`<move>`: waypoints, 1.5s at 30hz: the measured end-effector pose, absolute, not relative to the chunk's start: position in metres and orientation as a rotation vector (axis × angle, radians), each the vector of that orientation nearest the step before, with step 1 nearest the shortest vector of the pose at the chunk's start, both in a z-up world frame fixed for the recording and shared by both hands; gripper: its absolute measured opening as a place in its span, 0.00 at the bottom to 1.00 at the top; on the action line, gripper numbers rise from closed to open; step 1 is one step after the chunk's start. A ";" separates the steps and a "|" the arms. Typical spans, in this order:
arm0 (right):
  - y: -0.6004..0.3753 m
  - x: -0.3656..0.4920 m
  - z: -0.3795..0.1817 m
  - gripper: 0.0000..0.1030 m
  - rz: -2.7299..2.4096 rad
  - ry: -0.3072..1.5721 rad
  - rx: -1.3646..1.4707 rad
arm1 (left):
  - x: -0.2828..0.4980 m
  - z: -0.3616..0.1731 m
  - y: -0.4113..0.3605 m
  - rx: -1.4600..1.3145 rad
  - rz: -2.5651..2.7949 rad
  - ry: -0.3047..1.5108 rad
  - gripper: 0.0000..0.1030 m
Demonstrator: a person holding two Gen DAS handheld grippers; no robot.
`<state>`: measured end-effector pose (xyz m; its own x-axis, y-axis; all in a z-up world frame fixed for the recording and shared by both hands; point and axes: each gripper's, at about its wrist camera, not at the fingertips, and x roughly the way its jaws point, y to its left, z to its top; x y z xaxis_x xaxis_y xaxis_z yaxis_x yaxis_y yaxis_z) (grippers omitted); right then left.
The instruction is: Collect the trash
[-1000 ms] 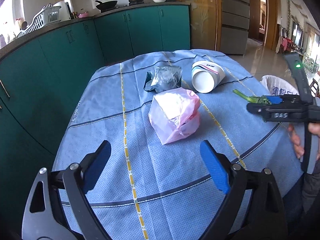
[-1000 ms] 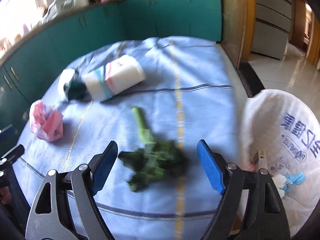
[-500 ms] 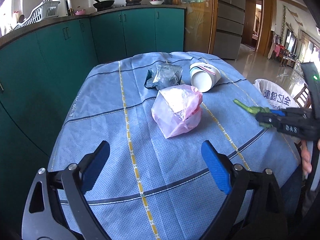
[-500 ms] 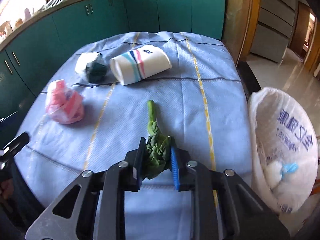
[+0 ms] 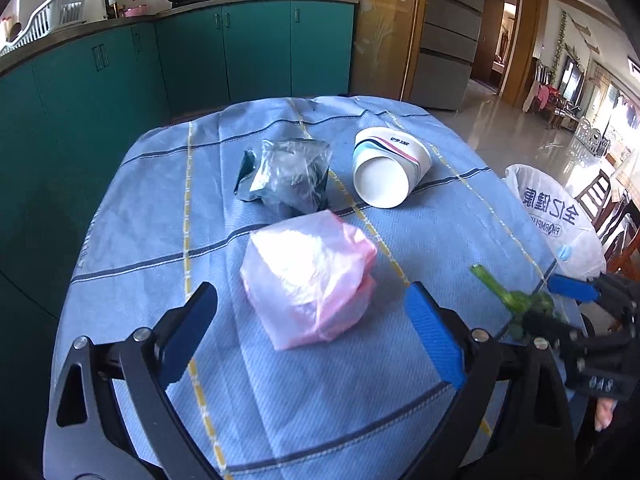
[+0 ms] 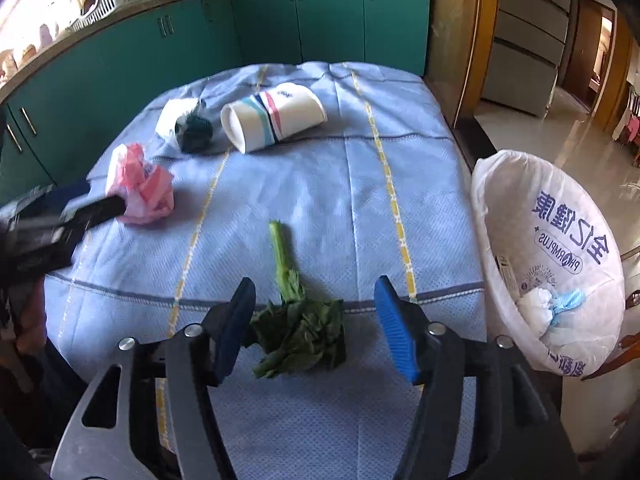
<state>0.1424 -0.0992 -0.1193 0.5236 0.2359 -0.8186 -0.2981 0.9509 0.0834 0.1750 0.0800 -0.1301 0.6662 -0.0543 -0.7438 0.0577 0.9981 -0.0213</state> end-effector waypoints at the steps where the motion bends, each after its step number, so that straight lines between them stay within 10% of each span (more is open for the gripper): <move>1: -0.099 0.141 -0.121 0.61 0.323 0.971 -0.078 | 0.179 -0.132 0.078 0.004 -0.059 0.843 0.92; 10: -0.096 0.136 -0.131 0.62 0.323 0.986 -0.133 | 0.194 -0.142 0.056 0.057 -0.051 0.853 0.89; 15: -0.098 0.135 -0.135 0.61 0.328 0.990 -0.125 | 0.200 -0.145 0.052 0.076 -0.043 0.873 0.68; 22: -0.096 0.134 -0.134 0.27 0.370 0.979 -0.102 | 0.202 -0.147 0.053 0.039 -0.041 0.879 0.58; 45: -0.116 0.127 -0.113 0.20 0.371 0.924 -0.031 | 0.156 -0.085 0.038 0.076 -0.051 0.721 0.57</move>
